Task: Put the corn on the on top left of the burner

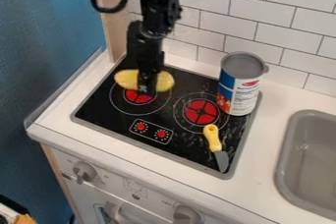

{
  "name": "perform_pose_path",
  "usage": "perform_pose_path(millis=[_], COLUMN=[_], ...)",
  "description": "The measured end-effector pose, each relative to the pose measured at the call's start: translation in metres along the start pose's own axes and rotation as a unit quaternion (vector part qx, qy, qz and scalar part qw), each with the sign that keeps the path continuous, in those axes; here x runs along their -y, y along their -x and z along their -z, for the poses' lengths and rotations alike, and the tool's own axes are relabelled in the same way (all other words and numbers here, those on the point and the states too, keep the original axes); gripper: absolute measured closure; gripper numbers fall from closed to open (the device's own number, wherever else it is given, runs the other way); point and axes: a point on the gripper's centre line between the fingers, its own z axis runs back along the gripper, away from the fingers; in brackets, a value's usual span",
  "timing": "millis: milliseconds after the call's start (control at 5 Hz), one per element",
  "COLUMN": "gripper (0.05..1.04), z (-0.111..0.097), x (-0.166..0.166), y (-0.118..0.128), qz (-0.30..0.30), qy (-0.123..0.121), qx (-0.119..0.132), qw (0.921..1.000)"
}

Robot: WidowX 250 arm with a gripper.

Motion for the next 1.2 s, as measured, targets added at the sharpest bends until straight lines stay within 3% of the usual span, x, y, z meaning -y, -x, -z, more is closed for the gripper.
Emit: perform_pose_path(millis=[400, 800, 1200], gripper=[0.442, 0.442, 0.442], z=[-0.009, 0.018, 0.045], x=[0.033, 0.052, 0.075], y=[-0.031, -0.050, -0.045], qz=[-0.058, -0.075, -0.058], qy=[0.029, 0.010, 0.010], qx=[0.011, 0.030, 0.001], qw=[0.9978, 0.9967, 0.9983])
